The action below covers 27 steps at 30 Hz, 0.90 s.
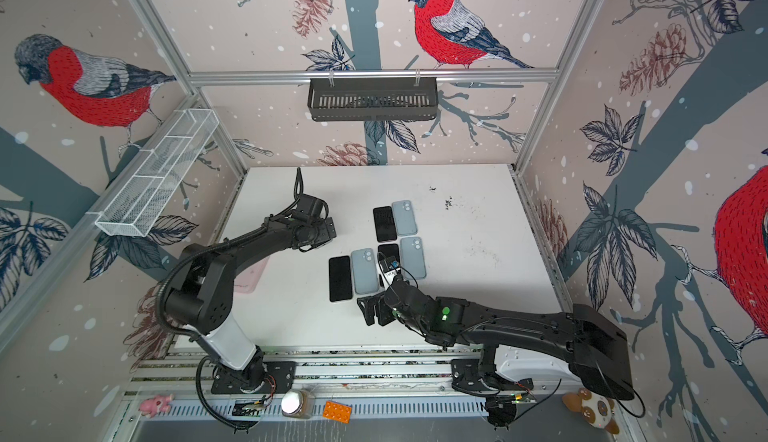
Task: Take the phone out of the phone case
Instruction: Pick up the phone from the top-left of the table.
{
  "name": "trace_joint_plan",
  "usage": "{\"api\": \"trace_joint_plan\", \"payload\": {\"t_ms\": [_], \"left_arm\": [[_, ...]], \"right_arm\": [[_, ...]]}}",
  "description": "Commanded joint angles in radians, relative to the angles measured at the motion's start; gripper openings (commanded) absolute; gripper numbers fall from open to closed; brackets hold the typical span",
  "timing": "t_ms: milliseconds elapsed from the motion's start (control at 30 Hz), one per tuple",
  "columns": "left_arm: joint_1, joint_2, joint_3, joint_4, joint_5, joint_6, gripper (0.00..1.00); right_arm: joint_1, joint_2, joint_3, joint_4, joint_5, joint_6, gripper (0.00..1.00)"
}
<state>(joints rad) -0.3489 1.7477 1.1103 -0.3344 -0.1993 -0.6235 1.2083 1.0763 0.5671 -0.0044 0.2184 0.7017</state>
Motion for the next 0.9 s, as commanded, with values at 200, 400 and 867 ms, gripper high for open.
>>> {"api": "trace_joint_plan", "payload": {"t_ms": [200, 400, 867], "left_arm": [[0.025, 0.12, 0.099, -0.067, -0.026, -0.084, 0.98], [0.042, 0.205, 0.172, -0.112, -0.049, -0.095, 0.98], [0.093, 0.378, 0.35, -0.211, -0.04, -0.078, 0.94]], "right_arm": [[-0.123, -0.163, -0.036, -0.03, -0.043, -0.132, 0.99], [-0.194, -0.191, -0.04, -0.02, -0.113, -0.172, 0.99], [-0.326, -0.149, -0.032, 0.022, -0.215, -0.223, 0.99]]}}
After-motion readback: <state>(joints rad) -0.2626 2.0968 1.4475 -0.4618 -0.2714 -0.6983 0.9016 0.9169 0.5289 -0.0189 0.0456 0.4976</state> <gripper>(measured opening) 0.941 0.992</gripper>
